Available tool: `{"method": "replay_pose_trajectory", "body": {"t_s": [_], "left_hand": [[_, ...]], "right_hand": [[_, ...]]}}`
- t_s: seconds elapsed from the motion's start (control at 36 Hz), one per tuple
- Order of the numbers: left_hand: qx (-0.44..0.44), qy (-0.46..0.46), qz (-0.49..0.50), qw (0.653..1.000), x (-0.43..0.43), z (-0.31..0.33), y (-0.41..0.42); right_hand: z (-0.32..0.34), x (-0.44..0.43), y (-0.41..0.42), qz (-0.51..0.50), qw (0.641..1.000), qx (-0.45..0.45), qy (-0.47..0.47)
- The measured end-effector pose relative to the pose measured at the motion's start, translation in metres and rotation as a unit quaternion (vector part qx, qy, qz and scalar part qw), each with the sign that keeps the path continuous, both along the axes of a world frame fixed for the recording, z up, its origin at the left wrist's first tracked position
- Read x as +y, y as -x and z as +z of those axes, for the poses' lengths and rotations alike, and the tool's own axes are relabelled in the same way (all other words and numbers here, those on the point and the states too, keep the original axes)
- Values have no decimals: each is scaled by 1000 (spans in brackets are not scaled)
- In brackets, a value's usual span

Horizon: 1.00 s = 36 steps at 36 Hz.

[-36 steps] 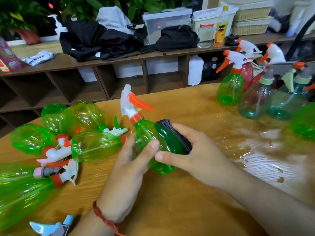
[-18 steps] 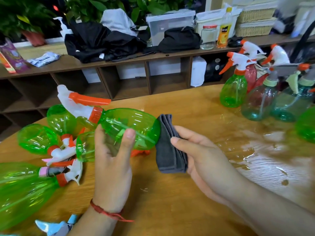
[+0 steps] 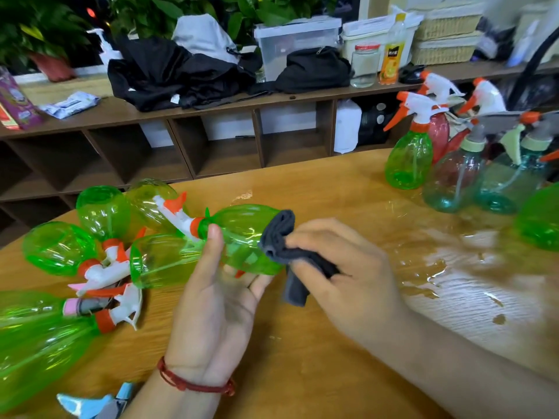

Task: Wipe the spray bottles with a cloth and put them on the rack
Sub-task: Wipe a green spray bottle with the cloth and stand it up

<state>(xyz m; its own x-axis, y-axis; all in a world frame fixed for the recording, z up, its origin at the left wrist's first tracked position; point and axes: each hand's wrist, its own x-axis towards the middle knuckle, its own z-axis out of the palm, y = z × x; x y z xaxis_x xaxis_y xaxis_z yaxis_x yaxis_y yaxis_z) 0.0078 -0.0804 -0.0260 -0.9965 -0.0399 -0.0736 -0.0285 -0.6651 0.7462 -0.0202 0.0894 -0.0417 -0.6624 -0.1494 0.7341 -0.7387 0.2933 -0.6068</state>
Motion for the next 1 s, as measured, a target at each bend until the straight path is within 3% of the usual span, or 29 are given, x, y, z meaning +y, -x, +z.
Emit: {"method": "replay_pose_trajectory", "body": {"t_s": [0.08,0.19,0.31,0.42,0.58,0.67,0.75,0.89,1.0], "left_hand": [[2,2,-2,1000,5,0,-1],[11,-18,23,999,0,2,1],[22,3,9,1000,-2,1,1],[50,38,1,998,3,0,-1],[43,14,16,999,-2,2,4],[51,10,-8,999,1,2,2],[64,27,-13,998,4,1,2],[67,16,3,998,2,1,2],[58,52,20,997,2,2,2]], "right_hand": [[6,5,7,-28,999,-8,19],[-2,0,6,0,997,-68,-24],[3,-3,1,39,998,-47,-22],[10,9,14,5,997,-68,46],[1,-3,-1,46,997,-58,-2],[8,1,3,50,997,-49,37],[10,10,11,28,991,-97,85],[1,0,-1,45,996,-75,17],[15,4,1,38,993,-90,60]]}}
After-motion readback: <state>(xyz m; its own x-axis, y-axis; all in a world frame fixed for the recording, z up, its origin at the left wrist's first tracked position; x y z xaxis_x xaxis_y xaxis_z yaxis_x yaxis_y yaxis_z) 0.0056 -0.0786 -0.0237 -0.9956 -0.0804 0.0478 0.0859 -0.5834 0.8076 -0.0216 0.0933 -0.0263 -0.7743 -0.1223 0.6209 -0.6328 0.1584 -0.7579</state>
